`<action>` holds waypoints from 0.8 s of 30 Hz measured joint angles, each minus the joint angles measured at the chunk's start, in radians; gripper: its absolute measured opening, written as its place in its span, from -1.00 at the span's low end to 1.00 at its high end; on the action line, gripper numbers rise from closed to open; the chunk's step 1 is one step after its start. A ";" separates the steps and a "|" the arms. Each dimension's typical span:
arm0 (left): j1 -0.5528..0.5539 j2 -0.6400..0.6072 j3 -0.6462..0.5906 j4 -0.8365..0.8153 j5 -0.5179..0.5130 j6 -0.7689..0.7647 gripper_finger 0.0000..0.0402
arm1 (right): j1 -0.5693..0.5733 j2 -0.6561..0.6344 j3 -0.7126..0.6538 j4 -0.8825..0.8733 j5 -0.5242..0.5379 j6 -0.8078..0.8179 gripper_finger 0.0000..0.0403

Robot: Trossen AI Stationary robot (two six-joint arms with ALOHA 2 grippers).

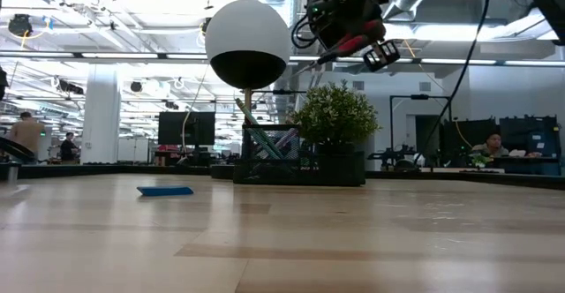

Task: Pick and place office supplies into organizer
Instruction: Put the black scissors into the black desk organizer

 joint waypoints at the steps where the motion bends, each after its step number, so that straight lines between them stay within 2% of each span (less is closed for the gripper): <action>1: -0.001 -0.006 0.000 -0.005 0.001 0.002 -0.51 | -0.006 -0.001 0.000 0.001 -0.014 0.025 -0.88; 12: -0.001 -0.064 0.000 -0.010 0.000 0.045 -0.51 | -0.041 0.019 -0.002 0.042 -0.212 0.293 -0.88; 15: -0.001 -0.084 0.000 -0.009 -0.010 0.055 -0.51 | -0.030 0.037 0.004 0.089 -0.232 0.383 -0.88; 21: -0.001 -0.127 0.000 -0.031 -0.086 0.113 -0.51 | -0.004 0.081 -0.002 0.126 -0.241 0.450 -0.88; 24: -0.001 -0.150 0.000 -0.049 -0.108 0.128 -0.51 | 0.006 0.100 0.002 0.240 -0.239 0.541 -0.88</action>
